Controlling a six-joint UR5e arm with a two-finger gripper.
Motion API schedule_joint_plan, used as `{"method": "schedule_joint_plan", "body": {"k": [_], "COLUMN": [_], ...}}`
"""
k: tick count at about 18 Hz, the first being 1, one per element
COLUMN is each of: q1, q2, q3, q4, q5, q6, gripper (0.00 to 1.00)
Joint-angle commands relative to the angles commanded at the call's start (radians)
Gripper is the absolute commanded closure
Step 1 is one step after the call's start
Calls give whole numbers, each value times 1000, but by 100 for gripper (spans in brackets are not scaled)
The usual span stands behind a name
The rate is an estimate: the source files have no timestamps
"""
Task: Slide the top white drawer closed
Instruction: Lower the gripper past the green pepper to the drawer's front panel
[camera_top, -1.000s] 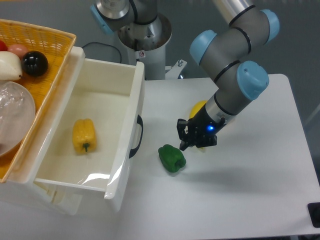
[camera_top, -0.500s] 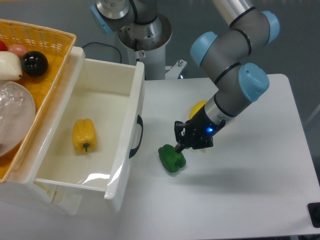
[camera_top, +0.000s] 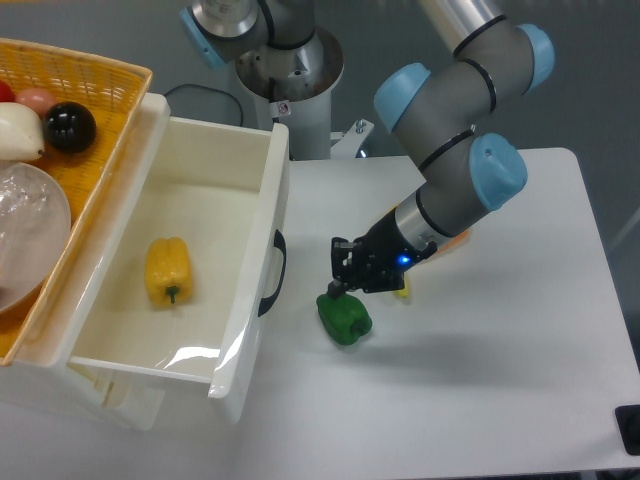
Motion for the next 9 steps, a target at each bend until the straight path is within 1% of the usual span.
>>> {"method": "schedule_joint_plan", "body": {"k": [5, 9], "q1": [-15, -23], "q2": [2, 8], "q3": [0, 0], "q4": [-20, -34], "q5": [-2, -25], "q6": [0, 0], "gripper": [100, 100]}}
